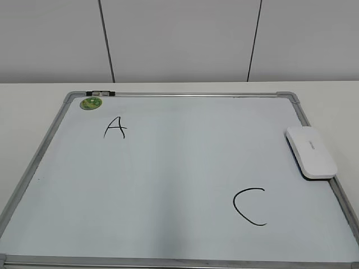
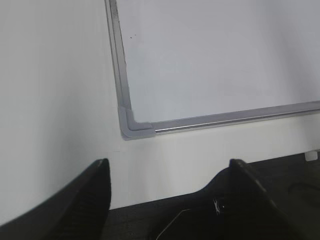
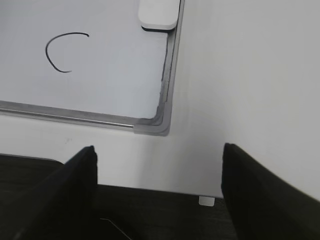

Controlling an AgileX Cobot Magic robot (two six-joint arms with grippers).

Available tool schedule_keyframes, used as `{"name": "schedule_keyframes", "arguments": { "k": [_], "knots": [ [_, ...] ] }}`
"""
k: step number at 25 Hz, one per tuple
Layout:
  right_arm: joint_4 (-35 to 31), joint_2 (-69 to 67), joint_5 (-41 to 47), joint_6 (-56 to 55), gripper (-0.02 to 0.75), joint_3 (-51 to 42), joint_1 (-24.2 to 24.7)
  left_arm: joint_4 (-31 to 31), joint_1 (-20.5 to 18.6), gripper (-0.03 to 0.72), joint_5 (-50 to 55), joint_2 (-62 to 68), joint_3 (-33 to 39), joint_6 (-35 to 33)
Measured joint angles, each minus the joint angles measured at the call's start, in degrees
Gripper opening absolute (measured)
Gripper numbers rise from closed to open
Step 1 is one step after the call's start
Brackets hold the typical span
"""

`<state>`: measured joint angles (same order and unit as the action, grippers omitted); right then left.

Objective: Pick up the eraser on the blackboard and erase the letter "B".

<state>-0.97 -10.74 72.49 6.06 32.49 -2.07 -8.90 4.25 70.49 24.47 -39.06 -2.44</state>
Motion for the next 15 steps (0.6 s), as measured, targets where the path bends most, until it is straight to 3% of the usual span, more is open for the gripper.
{"name": "schedule_keyframes", "arguments": {
  "k": [6, 15],
  "knots": [
    [1.4, 2.9, -3.1, 0.0, 0.592, -1.6, 0.0, 4.5, 0.0, 0.522, -4.9, -2.0, 3.6, 0.0],
    [1.0, 2.9, -7.1, -0.3, 0.592, -3.7, 0.0, 4.9, 0.0, 0.521, -7.6, -2.1, 9.7, 0.0]
  ]
}}
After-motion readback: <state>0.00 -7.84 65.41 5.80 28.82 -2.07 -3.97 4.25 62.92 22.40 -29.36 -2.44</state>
